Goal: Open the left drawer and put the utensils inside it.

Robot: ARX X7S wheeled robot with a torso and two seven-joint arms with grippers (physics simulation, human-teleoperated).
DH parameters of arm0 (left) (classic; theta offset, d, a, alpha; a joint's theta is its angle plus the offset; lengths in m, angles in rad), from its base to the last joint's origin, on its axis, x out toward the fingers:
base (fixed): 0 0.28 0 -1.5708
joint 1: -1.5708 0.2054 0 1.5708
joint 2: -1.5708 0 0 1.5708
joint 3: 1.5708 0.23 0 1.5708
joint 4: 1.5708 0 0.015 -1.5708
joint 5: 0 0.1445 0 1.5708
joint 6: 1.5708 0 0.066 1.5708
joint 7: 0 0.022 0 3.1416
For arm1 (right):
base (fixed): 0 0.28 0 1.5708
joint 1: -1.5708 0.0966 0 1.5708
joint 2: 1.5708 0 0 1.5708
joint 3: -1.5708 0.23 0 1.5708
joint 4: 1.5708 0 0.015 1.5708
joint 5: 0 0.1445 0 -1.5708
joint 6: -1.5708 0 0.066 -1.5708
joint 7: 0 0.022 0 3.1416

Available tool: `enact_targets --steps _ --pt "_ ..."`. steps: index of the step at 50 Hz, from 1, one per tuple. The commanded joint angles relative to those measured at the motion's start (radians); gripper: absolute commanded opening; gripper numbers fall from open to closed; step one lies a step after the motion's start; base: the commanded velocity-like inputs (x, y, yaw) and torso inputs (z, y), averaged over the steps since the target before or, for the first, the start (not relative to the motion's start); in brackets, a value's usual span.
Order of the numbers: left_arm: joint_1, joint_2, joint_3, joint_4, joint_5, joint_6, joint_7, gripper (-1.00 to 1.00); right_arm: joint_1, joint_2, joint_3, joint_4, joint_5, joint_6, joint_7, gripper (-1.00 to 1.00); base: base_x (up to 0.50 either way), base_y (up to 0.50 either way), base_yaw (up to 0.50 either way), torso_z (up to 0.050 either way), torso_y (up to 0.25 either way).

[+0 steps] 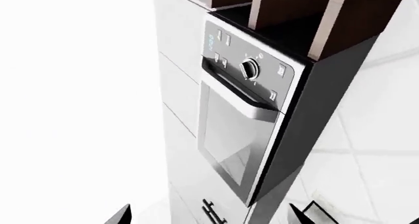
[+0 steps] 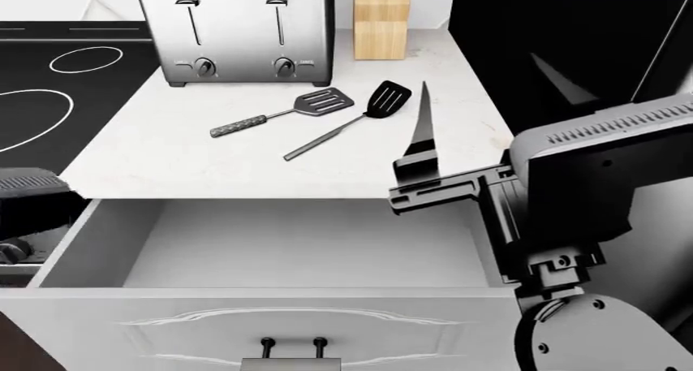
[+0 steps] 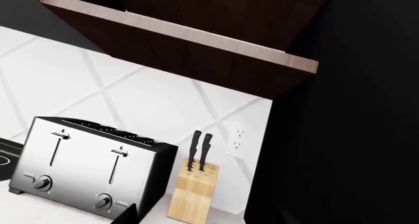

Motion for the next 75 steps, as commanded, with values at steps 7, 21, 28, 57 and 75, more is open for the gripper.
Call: enact_targets --steps 7,21,28,57,75 --pt "-0.499 0.311 -0.366 -0.033 -0.39 -0.177 0.547 1.0 0.0 0.016 -0.006 0.003 0.017 -0.013 0.014 1.0 0.0 0.0 0.0 0.0 0.0" --pt "-0.978 0.666 -0.65 -0.437 0.033 -0.124 1.267 1.0 0.015 0.021 0.006 -0.01 0.043 0.003 0.028 1.0 0.0 0.0 0.0 0.0 0.0" --pt "-1.162 0.791 -0.747 -0.589 -0.152 -0.124 1.127 1.0 0.037 0.025 0.015 -0.015 0.065 0.023 0.038 1.0 0.0 0.0 0.0 0.0 0.0" --pt "-1.384 0.808 -0.867 -1.171 -1.09 -0.018 0.268 1.0 0.13 0.117 0.034 -0.037 0.31 0.05 0.213 1.0 0.0 0.0 0.0 0.0 0.0" --pt "-1.386 0.782 -0.837 -1.142 -1.116 -0.052 0.262 1.0 0.155 0.189 -0.021 -0.029 0.397 -0.025 0.3 1.0 0.21 0.0 0.0 0.0 0.0"
